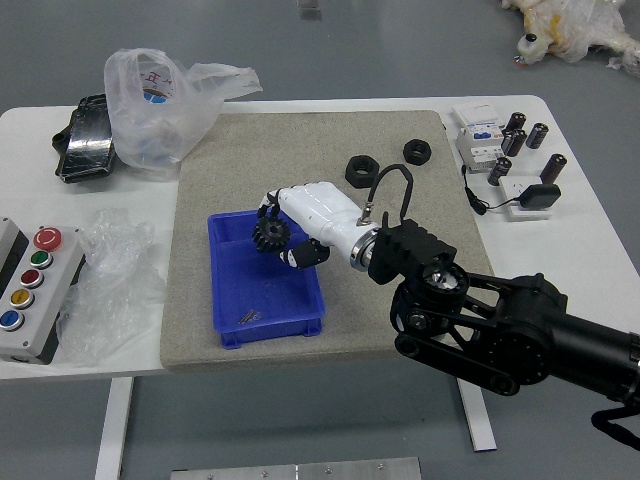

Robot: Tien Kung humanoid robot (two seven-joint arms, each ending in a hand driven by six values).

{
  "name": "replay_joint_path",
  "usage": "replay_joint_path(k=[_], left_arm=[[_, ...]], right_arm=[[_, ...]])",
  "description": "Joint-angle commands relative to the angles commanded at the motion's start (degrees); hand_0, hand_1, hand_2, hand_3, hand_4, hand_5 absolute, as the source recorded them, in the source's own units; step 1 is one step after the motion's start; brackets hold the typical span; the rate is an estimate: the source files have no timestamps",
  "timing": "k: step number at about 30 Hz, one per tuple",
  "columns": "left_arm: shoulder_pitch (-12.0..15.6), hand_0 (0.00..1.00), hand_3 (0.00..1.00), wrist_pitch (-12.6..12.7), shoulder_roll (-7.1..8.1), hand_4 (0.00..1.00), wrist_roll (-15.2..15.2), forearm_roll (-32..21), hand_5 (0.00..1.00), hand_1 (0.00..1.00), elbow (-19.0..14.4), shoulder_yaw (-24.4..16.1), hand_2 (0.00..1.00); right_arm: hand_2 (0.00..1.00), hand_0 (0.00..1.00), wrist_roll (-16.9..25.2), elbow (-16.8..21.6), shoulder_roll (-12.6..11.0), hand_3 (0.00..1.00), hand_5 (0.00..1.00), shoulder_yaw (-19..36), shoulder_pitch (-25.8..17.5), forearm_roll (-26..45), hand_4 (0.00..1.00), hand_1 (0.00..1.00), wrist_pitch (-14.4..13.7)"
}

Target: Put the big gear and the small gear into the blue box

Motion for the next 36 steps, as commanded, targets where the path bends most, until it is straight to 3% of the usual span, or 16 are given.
replay_joint_path(k=[1,6,14,19,20,21,25,26,30,31,36], left_arm=[[0.0,0.724,0.749,0.0,0.00,0.743,0.0,0.0,0.459,0.651,0.0,0.0,0.655],[0.1,0.724,0.749,-0.1,-0.01,0.743,0.1,0.2,0.459,0.651,0.0,-0.2,0.655],[0.1,0.724,0.752,-0.1,-0.07,0.742,0.0,0.3,0.459,0.651,0.0,-0.2,0.655],[0.2,0.724,0.752,0.0,-0.17,0.742,-0.3,-0.1,0.459,0.651,0.1,0.1,0.655],[0.3,0.724,0.751,0.0,-0.20,0.742,-0.4,-0.3,0.458,0.651,0.2,0.2,0.655],[0.3,0.724,0.751,0.0,-0.23,0.742,-0.5,-0.2,0.458,0.651,0.2,0.2,0.655],[0.3,0.724,0.751,0.0,-0.19,0.742,-1.1,-0.9,0.458,0.651,0.5,0.8,0.655],[0.3,0.724,0.751,0.0,-0.12,0.742,-1.6,-1.4,0.459,0.651,0.7,1.3,0.655],[0.1,0.724,0.751,-0.2,0.21,0.742,-2.9,-2.3,0.459,0.651,1.2,2.4,0.655],[0.1,0.724,0.748,-0.3,0.30,0.742,-3.0,-2.1,0.459,0.651,1.3,2.3,0.655],[-0.1,0.724,0.748,-0.7,0.64,0.742,-3.3,-1.3,0.459,0.651,1.7,1.7,0.655]], right_arm=[[0.764,0.598,0.0,0.0,0.0,0.849,0.152,0.0,0.0,0.0,0.587,0.708,0.0],[0.764,0.598,0.3,0.0,0.0,0.849,0.152,0.0,0.0,0.2,0.587,0.708,-0.4],[0.745,0.569,1.9,0.8,-1.1,0.799,0.178,3.2,-1.7,1.5,0.603,0.694,-3.3],[0.745,0.569,6.3,3.1,-5.2,0.799,0.178,9.5,-6.0,6.6,0.603,0.694,-7.7],[0.708,0.535,7.5,3.7,-6.3,0.716,0.198,11.1,-7.2,8.1,0.606,0.671,-8.6],[0.708,0.535,9.0,4.4,-7.7,0.716,0.198,13.0,-8.5,9.7,0.606,0.671,-9.5],[0.708,0.535,13.8,6.4,-12.0,0.716,0.198,20.3,-12.8,16.2,0.606,0.671,-11.1],[0.716,0.543,15.3,7.0,-13.4,0.709,0.399,22.6,-14.2,18.3,0.665,0.677,-11.2],[0.716,0.543,20.0,8.4,-17.5,0.709,0.399,30.8,-18.5,25.1,0.665,0.677,-11.0],[0.717,0.559,20.9,8.7,-18.2,0.716,0.549,33.0,-19.5,26.8,0.722,0.693,-10.8],[0.717,0.559,22.9,9.6,-20.0,0.716,0.549,42.9,-23.8,33.3,0.722,0.693,-10.2]])
